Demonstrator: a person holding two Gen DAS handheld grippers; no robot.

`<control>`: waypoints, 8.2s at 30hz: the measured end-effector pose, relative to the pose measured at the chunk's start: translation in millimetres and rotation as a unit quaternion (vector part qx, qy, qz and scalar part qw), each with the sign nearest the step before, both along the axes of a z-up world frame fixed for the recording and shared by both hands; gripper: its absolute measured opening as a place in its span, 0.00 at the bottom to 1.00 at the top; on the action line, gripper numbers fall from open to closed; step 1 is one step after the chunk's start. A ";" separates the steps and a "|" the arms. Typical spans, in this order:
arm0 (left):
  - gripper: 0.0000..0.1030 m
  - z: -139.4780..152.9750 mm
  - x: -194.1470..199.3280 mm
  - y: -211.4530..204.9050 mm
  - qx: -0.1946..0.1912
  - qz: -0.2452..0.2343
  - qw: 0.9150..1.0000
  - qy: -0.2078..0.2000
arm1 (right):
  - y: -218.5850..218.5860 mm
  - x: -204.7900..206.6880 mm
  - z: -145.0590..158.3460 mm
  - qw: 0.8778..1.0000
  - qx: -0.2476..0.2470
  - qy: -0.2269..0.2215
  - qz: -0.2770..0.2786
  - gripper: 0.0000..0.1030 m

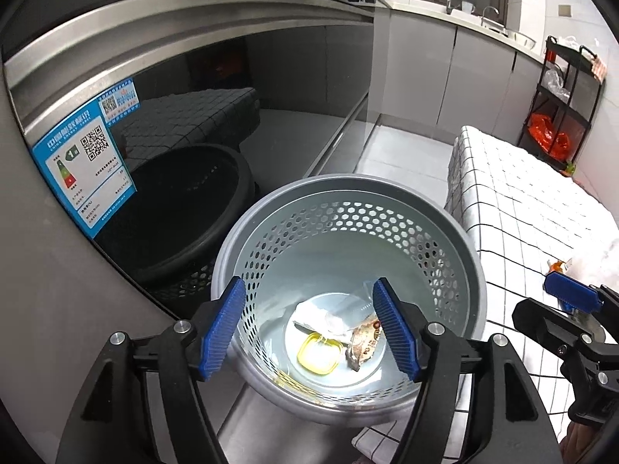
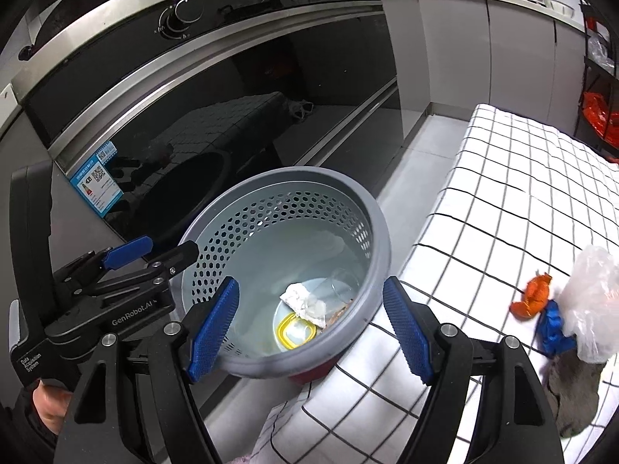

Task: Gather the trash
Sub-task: 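Move both grippers back toward the remaining table items, then grasp the dark grey cloth with the right gripper, then grasp the clear plastic bag with the left gripper while the right holds the cloth, then carry the plastic bag and grey cloth over the grey basket with both grippers, then open both grippers to drop the cloth and bag into the basket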

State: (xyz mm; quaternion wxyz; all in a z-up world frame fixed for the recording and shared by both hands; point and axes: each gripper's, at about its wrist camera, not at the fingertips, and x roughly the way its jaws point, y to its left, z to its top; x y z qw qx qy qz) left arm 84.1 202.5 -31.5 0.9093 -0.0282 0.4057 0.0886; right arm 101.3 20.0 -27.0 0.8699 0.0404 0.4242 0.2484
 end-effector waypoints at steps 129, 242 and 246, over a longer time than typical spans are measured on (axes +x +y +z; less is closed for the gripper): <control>0.54 -28.5 28.9 -322.5 -0.020 -0.272 0.962 -0.031 | -303.2 -128.2 -41.2 0.945 0.009 0.004 -0.327 0.32; 0.56 -20.3 6.8 18.0 -0.031 0.023 0.999 0.015 | 30.7 31.9 -11.3 0.999 0.027 0.014 0.013 0.57; 0.57 -12.8 3.4 14.9 -0.028 0.020 0.999 0.006 | 21.8 21.5 -5.1 1.000 0.022 -0.001 -0.004 0.64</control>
